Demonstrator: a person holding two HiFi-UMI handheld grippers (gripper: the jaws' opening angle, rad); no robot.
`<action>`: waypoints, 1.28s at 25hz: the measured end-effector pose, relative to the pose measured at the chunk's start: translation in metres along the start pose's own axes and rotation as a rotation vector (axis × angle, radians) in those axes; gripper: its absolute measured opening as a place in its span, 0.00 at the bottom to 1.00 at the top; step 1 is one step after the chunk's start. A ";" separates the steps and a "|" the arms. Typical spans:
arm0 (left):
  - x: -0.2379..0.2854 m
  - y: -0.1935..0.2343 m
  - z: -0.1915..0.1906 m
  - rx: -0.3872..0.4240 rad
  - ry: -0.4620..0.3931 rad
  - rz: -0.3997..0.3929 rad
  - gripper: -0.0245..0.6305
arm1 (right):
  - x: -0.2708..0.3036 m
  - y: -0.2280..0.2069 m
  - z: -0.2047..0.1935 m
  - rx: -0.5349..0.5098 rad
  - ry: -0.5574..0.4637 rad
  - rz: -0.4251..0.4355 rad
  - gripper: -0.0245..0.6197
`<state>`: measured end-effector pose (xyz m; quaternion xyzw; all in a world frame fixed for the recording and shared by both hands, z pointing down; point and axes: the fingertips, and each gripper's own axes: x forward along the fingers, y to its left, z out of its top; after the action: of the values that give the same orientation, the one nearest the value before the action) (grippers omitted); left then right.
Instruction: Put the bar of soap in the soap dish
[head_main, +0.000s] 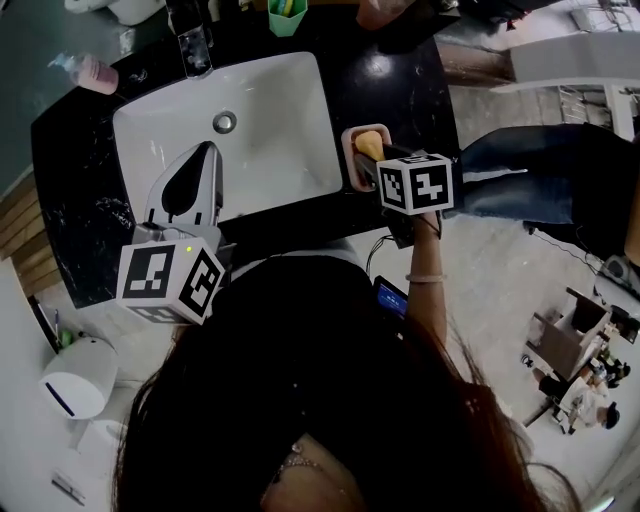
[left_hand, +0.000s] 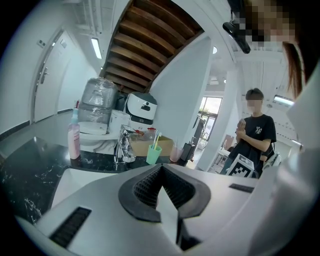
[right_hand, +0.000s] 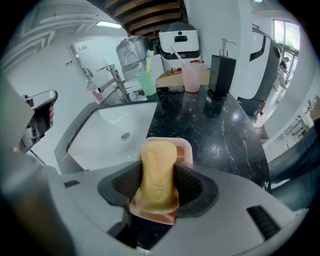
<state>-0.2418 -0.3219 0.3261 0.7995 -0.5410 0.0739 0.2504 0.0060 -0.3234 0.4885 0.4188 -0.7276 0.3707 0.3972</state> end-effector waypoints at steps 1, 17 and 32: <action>0.000 -0.001 -0.001 0.003 0.004 -0.004 0.03 | 0.001 0.001 0.000 0.007 -0.003 0.009 0.35; 0.003 -0.005 0.006 0.009 -0.008 -0.017 0.03 | -0.001 -0.002 0.001 0.020 0.014 -0.012 0.36; -0.002 0.000 -0.001 -0.001 -0.007 0.007 0.03 | -0.003 -0.003 0.001 0.027 0.031 -0.009 0.36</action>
<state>-0.2426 -0.3203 0.3260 0.7977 -0.5449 0.0717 0.2484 0.0098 -0.3246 0.4861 0.4217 -0.7145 0.3848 0.4044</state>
